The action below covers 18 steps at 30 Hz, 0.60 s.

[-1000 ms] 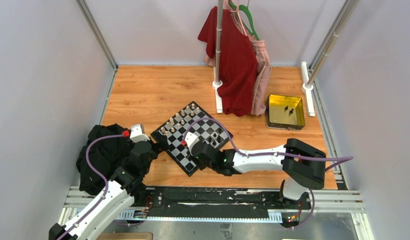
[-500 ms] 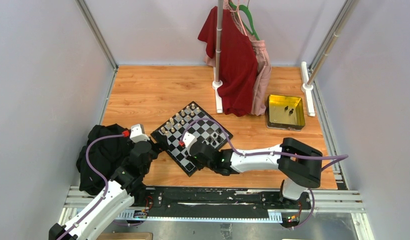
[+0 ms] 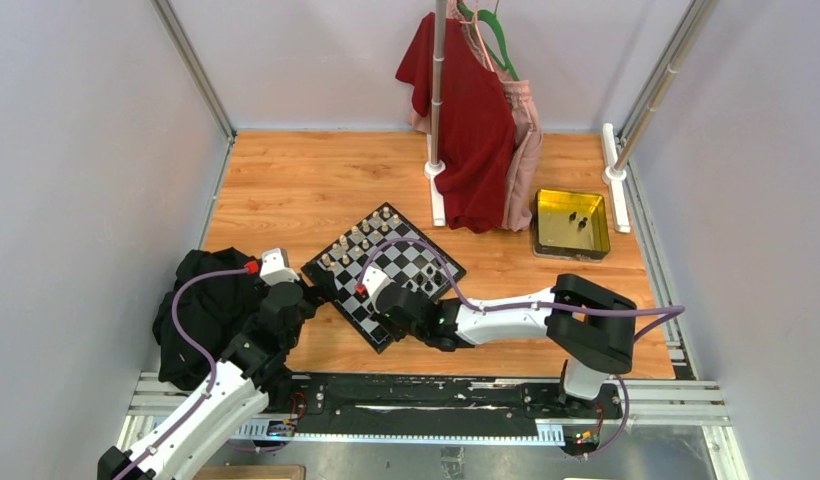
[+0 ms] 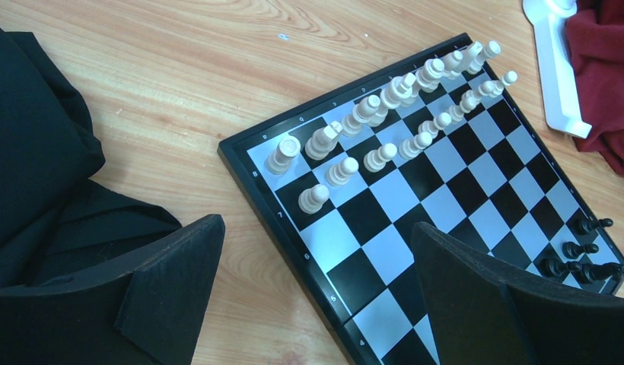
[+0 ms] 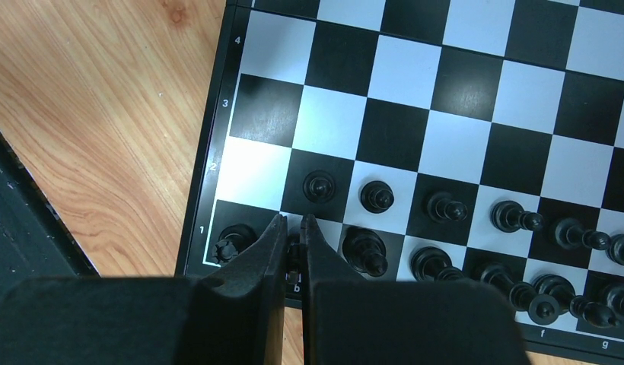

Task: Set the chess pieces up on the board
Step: Place the chess piece on the chessboard.

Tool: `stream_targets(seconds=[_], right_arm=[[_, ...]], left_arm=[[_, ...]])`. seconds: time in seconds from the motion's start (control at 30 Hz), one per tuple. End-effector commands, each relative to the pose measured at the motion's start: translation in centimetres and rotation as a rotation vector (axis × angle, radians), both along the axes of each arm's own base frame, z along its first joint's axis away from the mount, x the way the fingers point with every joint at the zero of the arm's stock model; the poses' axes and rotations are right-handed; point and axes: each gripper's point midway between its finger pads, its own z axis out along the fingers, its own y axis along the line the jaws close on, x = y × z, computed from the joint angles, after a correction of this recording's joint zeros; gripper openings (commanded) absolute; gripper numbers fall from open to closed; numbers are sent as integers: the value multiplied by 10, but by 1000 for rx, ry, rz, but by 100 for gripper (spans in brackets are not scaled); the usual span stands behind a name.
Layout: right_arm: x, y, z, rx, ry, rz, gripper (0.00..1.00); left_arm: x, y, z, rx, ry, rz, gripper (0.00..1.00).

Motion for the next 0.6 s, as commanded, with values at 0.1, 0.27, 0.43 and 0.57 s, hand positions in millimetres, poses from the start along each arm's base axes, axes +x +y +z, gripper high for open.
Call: stream_targets(seconds=[0.1, 0.27, 0.43, 0.57], right_arm=[[-2, 11, 4, 14, -20, 26, 3], [-2, 11, 7, 17, -25, 30, 21], [-1, 11, 11, 21, -31, 33, 28], [-2, 11, 16, 30, -35, 40, 28]], left_arm=[[2, -1, 5, 1, -18, -2, 100], [2, -1, 6, 1, -19, -4, 100], [2, -2, 5, 1, -18, -5, 100], [2, -1, 5, 2, -17, -4, 100]])
